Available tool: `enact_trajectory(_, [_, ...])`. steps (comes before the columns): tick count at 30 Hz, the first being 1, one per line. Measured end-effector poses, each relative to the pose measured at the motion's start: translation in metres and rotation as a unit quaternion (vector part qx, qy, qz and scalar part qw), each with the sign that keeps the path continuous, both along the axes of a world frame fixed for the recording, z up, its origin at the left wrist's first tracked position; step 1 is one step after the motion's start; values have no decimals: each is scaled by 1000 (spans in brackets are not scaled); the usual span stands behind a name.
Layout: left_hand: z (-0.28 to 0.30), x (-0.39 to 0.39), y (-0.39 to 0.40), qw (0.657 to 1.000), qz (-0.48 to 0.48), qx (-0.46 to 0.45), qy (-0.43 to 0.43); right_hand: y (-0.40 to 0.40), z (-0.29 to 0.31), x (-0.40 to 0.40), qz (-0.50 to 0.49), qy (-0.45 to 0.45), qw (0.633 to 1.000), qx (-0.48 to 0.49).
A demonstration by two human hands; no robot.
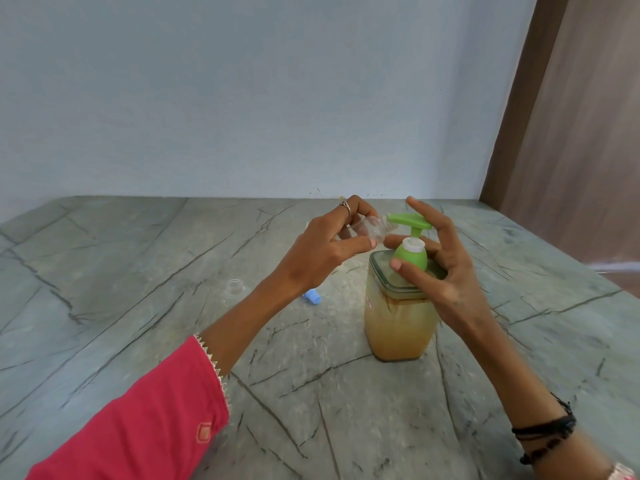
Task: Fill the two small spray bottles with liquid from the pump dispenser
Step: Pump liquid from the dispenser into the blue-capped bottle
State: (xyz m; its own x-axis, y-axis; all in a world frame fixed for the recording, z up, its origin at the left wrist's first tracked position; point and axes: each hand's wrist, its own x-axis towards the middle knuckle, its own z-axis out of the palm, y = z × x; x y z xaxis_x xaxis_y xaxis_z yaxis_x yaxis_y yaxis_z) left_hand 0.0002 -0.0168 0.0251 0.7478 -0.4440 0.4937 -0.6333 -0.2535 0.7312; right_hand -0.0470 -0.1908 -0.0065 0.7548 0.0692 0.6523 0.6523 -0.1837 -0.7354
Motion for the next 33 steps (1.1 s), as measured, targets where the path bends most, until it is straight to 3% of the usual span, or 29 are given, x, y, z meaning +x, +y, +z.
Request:
enact_trajectory(3, [1,-1,0,1000,2,3,-5,1,1,0,-10,-1,1000,-7])
enact_trajectory(14, [-5,3,-1,1000,-5,16,0,6,6,7,2,29,993,111])
enact_trajectory(33, [-2,-3,-3,1000,-12,-10,12,7,3,3,6,12,996,92])
